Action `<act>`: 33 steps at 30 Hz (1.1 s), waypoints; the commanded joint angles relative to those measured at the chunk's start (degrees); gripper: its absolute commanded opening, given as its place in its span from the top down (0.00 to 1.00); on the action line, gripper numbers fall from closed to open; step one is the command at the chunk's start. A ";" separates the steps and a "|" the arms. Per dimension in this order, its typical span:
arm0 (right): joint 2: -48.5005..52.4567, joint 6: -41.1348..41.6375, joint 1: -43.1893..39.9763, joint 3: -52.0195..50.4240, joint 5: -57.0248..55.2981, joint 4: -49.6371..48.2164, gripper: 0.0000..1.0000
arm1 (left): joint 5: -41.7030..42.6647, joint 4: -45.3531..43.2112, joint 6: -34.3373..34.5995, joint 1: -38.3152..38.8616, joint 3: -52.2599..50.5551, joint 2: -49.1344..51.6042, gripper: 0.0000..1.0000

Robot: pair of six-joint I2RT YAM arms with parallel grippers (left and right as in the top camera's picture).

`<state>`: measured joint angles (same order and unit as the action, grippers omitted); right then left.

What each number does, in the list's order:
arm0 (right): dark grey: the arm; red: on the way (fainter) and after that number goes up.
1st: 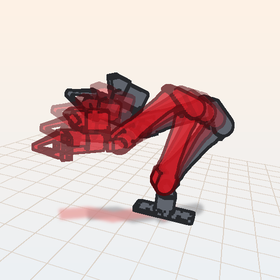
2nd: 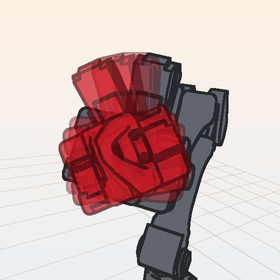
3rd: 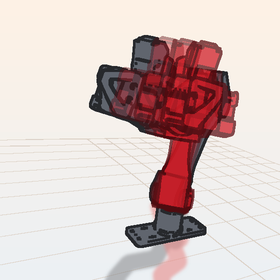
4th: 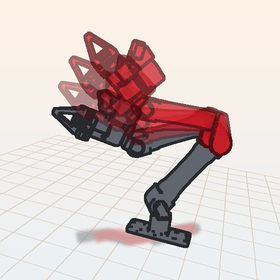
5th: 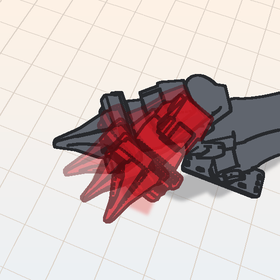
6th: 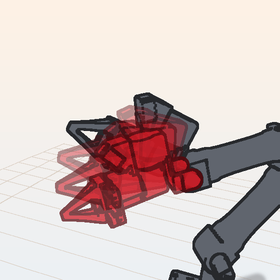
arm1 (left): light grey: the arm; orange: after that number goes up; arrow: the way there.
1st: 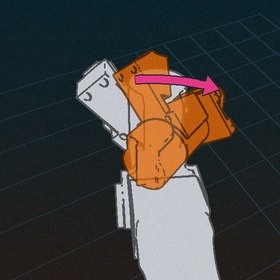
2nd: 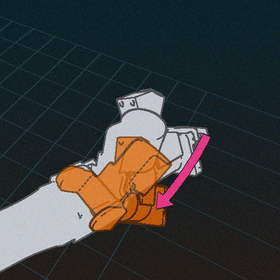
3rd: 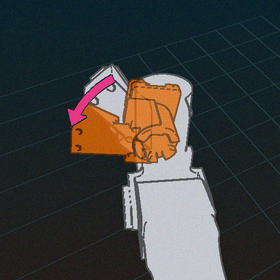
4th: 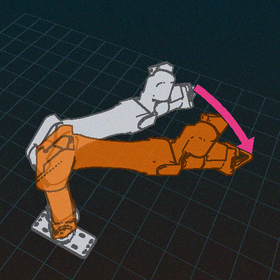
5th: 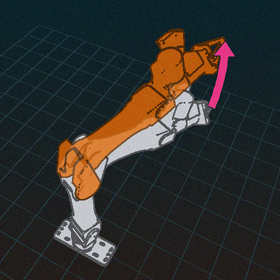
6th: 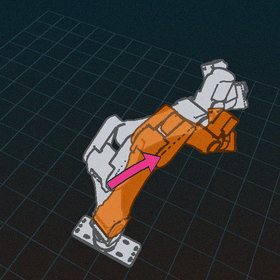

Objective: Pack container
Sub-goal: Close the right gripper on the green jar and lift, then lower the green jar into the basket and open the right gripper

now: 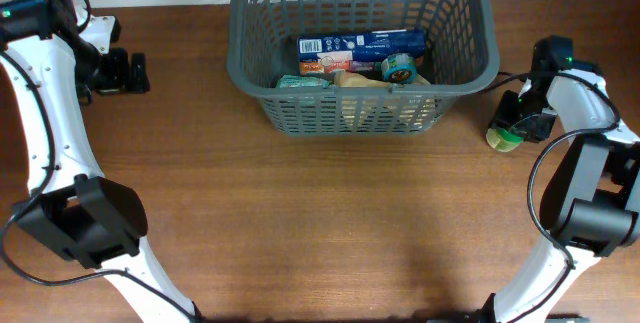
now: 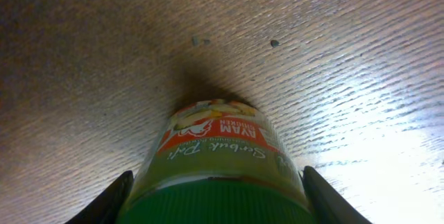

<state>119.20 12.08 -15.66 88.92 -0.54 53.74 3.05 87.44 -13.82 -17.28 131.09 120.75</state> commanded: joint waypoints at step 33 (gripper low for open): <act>-5.18 1.68 16.09 76.19 -5.53 34.84 0.70 | 0.63 0.04 0.74 -0.15 -0.24 -0.44 0.01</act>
<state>115.85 13.67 -5.74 160.13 -6.00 87.88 3.05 87.44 -13.82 -17.28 131.07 120.75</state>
